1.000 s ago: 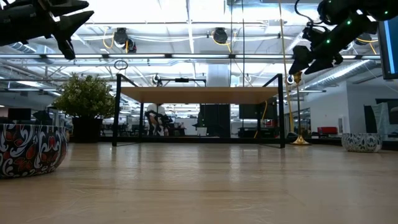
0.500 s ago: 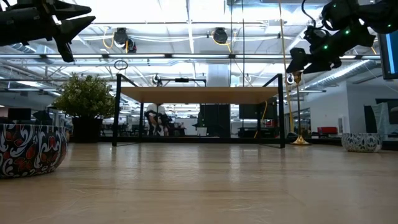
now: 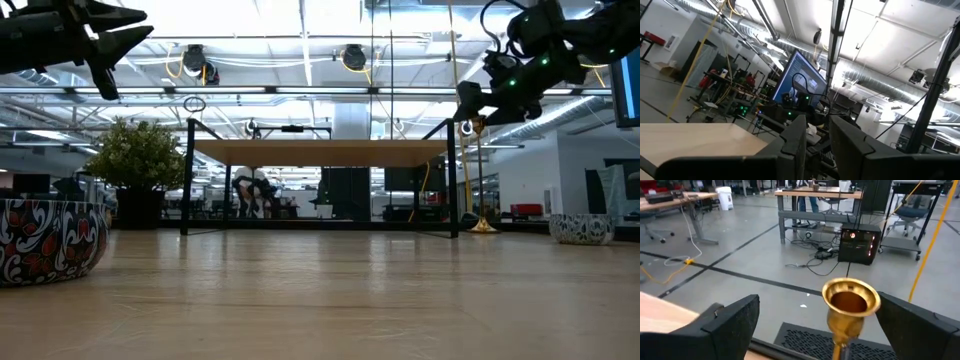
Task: Pick & Place candle stick holders
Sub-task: Put the top gold candle holder on the shelf
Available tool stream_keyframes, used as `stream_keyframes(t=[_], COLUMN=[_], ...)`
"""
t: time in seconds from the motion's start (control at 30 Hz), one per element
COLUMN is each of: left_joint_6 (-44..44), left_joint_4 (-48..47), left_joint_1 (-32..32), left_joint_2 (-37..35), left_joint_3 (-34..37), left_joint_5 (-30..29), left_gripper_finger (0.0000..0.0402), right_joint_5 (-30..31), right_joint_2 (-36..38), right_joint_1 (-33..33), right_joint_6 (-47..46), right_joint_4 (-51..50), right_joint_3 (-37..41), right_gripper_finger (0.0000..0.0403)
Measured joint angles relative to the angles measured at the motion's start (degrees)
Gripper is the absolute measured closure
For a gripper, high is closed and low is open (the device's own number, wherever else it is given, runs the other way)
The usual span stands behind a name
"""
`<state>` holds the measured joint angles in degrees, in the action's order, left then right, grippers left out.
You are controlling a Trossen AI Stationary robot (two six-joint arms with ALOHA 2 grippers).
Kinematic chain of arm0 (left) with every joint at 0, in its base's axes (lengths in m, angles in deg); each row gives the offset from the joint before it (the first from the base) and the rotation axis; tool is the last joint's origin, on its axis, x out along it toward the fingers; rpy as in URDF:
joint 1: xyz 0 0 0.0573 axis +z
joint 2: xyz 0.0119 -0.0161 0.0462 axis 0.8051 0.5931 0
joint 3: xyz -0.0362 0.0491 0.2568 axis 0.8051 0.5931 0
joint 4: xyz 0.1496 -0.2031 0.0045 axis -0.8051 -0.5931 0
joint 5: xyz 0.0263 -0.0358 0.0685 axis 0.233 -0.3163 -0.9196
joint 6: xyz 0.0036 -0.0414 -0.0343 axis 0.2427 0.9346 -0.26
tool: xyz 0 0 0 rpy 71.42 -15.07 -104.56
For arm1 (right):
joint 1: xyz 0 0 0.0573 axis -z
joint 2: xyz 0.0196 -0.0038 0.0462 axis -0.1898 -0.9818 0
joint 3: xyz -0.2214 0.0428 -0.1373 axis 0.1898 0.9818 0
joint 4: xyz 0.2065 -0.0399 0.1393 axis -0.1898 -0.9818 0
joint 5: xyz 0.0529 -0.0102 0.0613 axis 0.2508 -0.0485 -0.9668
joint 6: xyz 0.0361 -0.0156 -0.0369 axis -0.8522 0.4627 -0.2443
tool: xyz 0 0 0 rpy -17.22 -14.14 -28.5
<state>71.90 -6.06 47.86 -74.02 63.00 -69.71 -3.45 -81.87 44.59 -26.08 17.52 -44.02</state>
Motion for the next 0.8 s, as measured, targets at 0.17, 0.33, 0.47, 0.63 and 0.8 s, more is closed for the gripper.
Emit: stream_keyframes(t=[0.17, 0.33, 0.47, 0.63, 0.8], left_joint_6=[0.0, 0.0, 0.0, 0.0, 0.0], left_joint_4=[0.0, 0.0, 0.0, 0.0, 0.0], left_joint_1=[0.0, 0.0, 0.0, 0.0, 0.0], left_joint_2=[0.0, 0.0, 0.0, 0.0, 0.0], left_joint_3=[0.0, 0.0, 0.0, 0.0, 0.0], left_joint_5=[0.0, 0.0, 0.0, 0.0, 0.0], left_gripper_finger=[0.0316, 0.0316, 0.0316, 0.0316, 0.0316], right_joint_5=[1.5, 2.6, 3.0, 2.9, 2.9], right_joint_2=[-1.0, -0.4, -0.4, -0.4, -0.4], right_joint_1=[0.0, 0.0, 0.0, 0.0, 0.0], right_joint_6=[-0.9, -2.2, -2.2, -3.5, -3.8], right_joint_4=[0.9, 1.1, 0.9, 0.9, 0.9], right_joint_3=[0.0, 0.0, 0.0, 0.0, 0.0], right_gripper_finger=[0.0026, 0.0026, 0.0026, 0.0048, 0.0106])
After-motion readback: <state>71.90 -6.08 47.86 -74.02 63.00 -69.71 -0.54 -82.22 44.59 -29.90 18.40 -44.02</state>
